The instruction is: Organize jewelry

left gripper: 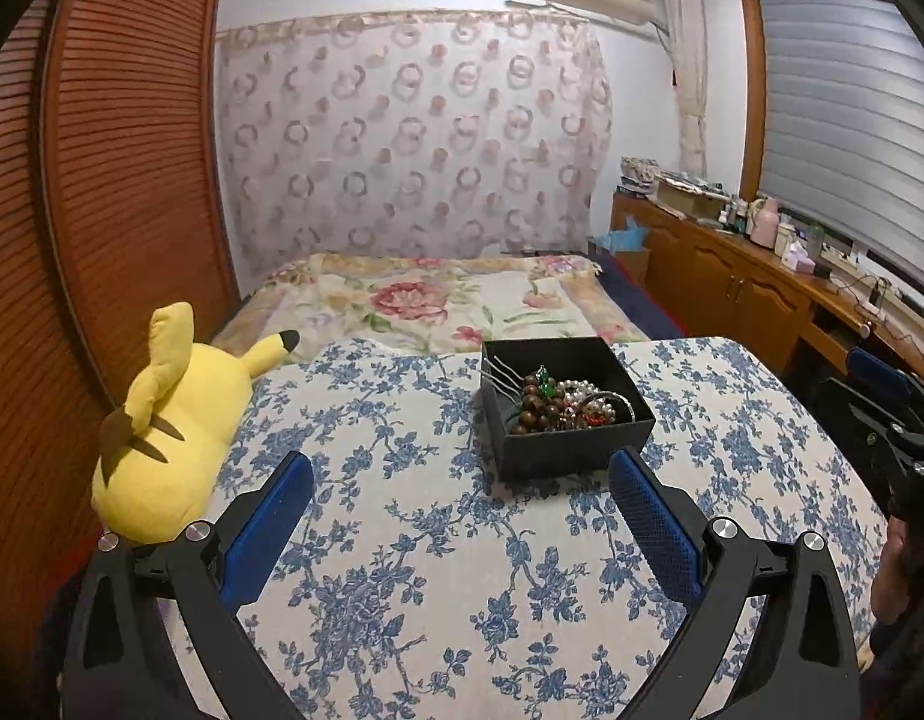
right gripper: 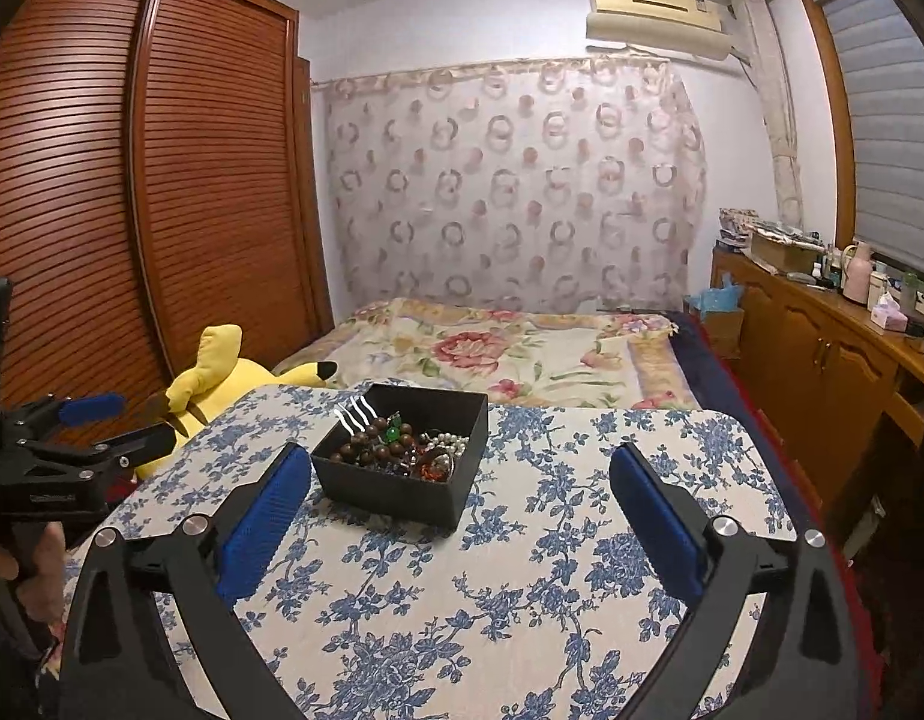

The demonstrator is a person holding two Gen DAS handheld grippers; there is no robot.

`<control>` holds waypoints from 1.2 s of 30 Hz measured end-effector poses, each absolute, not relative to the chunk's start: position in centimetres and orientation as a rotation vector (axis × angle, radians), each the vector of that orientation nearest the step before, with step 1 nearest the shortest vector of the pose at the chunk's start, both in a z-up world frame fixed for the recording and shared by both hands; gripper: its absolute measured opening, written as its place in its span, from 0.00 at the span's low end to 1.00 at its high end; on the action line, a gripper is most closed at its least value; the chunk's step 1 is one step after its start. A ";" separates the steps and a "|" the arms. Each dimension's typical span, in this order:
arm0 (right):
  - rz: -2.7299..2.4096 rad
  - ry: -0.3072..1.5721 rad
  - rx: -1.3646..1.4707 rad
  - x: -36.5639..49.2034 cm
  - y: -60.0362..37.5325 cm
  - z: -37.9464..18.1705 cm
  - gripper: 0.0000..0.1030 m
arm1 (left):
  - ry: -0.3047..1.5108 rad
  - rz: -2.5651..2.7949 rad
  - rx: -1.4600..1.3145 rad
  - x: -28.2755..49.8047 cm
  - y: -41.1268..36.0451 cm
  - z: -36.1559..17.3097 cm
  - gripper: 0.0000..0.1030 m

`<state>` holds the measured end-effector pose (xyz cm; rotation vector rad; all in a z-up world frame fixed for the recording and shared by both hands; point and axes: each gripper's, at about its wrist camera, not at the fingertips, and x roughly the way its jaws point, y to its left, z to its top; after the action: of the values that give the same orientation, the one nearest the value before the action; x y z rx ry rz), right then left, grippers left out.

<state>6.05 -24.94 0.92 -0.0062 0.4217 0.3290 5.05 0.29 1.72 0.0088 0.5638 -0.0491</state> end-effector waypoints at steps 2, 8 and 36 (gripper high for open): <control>0.330 0.424 -0.006 6.1 -24.9 0.8 0.98 | 0.562 -0.049 0.010 5.0 0.3 1.7 0.92; 0.327 0.422 -0.005 6.1 -24.9 0.8 0.98 | 0.561 -0.050 0.013 4.9 0.3 1.8 0.92; 0.314 0.425 0.003 6.5 -25.3 0.1 0.98 | 0.564 -0.051 0.015 4.6 0.0 1.7 0.92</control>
<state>6.48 -25.34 0.14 0.0034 0.4252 0.3136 4.61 0.05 1.74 0.0145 0.5640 -0.0508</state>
